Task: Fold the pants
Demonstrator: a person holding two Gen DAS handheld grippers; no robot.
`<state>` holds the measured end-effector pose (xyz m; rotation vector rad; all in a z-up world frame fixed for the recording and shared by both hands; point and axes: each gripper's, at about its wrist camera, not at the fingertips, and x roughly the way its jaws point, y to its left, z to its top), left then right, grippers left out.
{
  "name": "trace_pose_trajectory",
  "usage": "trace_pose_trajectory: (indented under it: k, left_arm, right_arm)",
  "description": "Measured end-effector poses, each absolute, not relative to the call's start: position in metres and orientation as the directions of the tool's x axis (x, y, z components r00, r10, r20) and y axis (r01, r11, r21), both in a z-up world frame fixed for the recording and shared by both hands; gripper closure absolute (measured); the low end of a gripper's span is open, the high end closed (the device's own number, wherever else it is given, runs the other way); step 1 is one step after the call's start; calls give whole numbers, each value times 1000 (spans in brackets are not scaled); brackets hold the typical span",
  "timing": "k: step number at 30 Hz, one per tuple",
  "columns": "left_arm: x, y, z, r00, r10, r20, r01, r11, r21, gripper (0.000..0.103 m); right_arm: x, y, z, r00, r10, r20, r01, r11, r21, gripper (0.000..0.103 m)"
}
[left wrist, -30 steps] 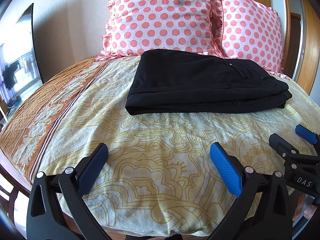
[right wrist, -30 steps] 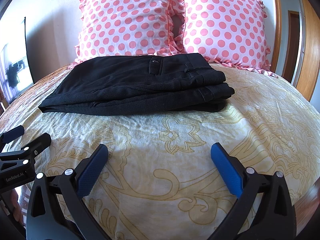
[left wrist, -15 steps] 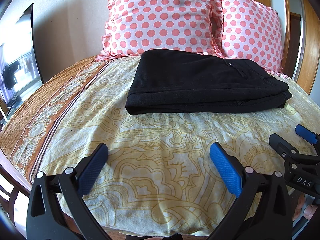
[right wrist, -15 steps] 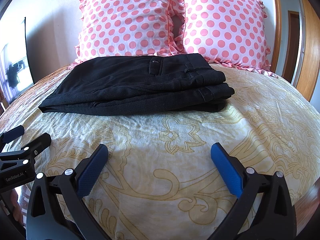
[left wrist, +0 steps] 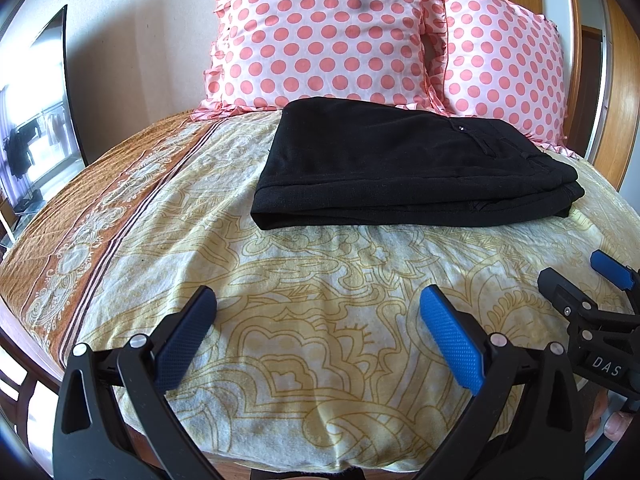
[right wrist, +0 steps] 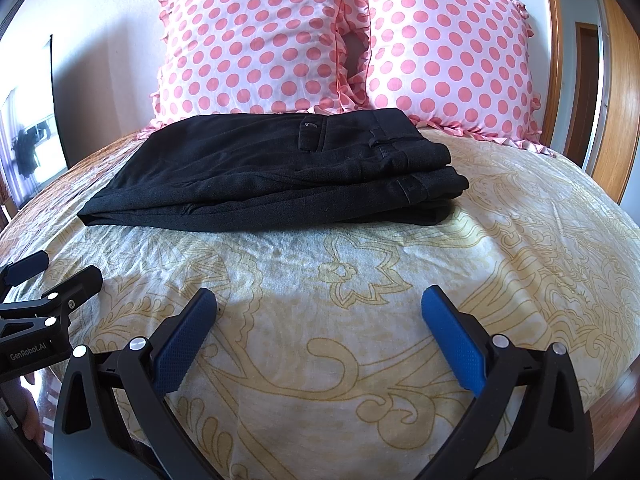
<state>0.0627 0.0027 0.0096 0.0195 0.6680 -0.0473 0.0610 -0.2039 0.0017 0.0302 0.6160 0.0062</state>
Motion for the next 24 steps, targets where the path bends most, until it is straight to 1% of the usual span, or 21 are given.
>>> trace_pose_trajectory:
  k: [24]
  left_arm:
    - [62, 2, 9, 786, -50, -616, 68, 998, 7, 2]
  right_arm:
    - [61, -203, 1, 818, 12, -576, 6, 1000, 30, 1]
